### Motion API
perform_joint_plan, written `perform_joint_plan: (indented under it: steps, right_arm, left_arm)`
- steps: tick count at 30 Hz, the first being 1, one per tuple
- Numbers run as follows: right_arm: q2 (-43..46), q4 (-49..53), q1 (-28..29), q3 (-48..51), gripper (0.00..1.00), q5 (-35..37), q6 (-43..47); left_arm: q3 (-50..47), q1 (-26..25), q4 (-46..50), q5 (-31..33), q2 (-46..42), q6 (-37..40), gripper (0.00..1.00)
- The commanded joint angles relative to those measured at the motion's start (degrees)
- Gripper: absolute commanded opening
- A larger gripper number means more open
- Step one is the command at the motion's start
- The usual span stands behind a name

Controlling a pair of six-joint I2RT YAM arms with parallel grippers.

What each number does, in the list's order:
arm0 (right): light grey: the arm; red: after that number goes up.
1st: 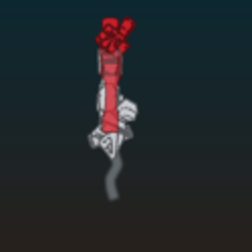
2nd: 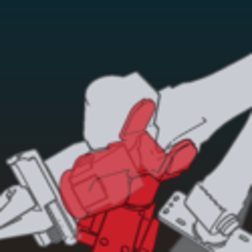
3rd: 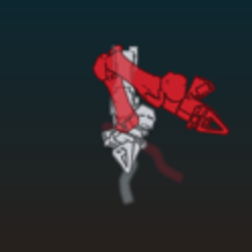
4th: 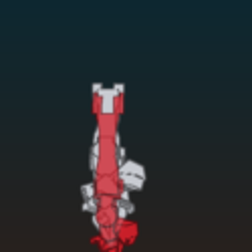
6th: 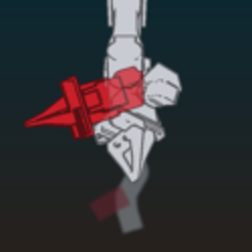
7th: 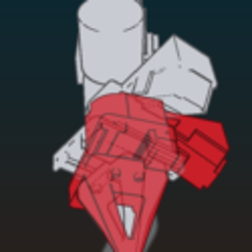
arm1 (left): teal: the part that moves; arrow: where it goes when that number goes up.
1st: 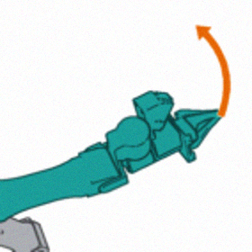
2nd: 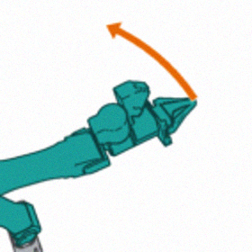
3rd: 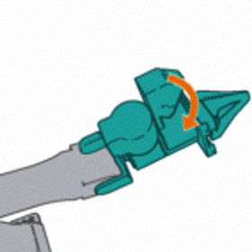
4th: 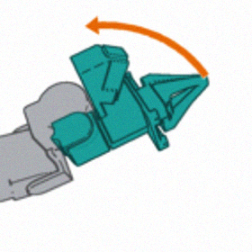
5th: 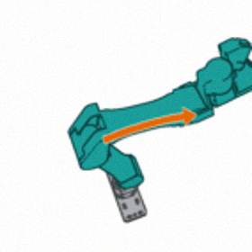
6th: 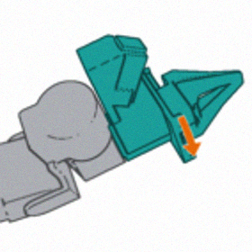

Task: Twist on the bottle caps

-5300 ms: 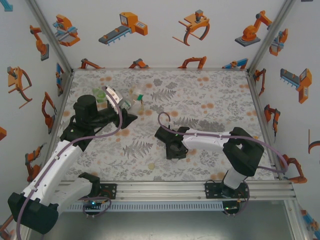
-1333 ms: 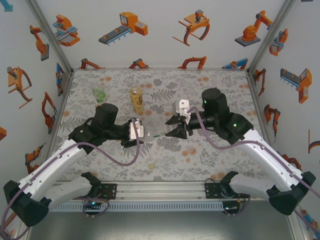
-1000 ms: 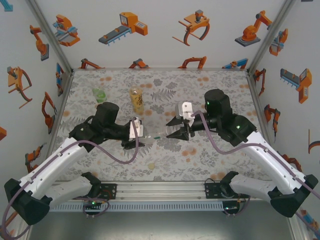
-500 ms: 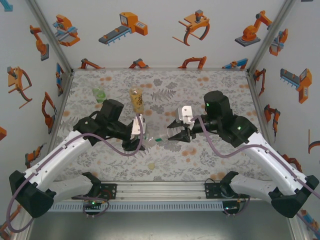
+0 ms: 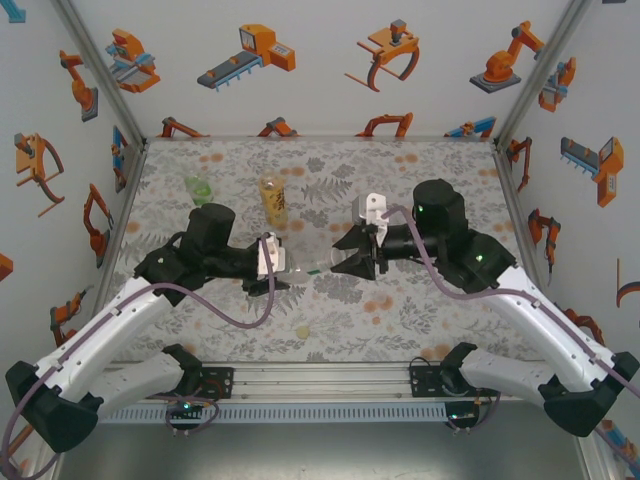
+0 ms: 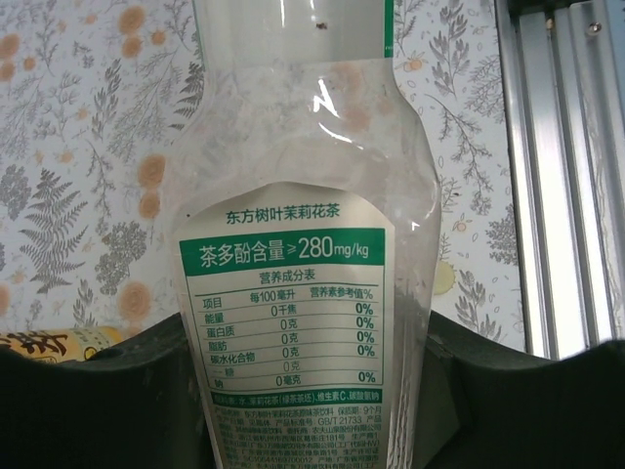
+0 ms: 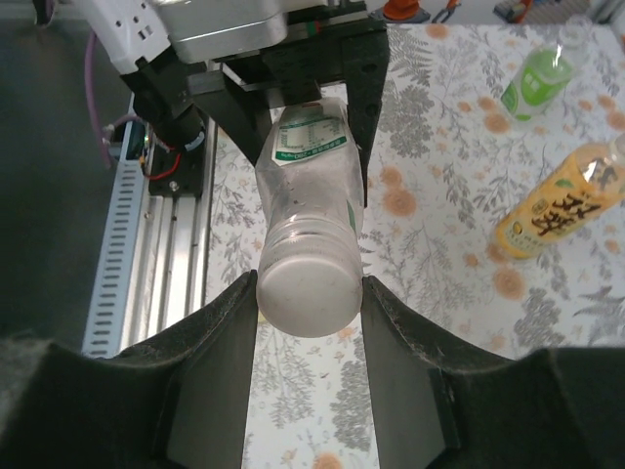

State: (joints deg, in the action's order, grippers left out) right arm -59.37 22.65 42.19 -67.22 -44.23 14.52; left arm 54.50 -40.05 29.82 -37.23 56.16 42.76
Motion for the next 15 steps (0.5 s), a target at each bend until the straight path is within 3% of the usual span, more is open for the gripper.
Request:
perform_joint_plan:
  steps: [1, 5, 11, 15]
  right_arm:
    - [-1.26, -0.39, 0.70, 1.29, 0.11, 0.25, -10.81]
    - [-2.14, -1.00, 0.70, 1.43, 0.08, 1.83, -19.66]
    - [-1.97, -5.23, 0.70, 4.64, 0.00, 12.35, -39.80]
    - [-2.32, -6.02, 0.70, 6.61, 0.04, 20.08, -55.49]
  left_arm:
    - [1.57, -0.33, -5.78, 0.16, -0.02, -0.01, 0.00]
    - [1.97, -0.43, -5.98, 0.53, 0.75, 0.17, 0.00]
    - [1.49, -0.52, -9.26, 2.26, 1.10, -1.48, 0.00]
    - [0.77, -0.73, -11.90, 4.64, 1.49, -3.00, 0.00]
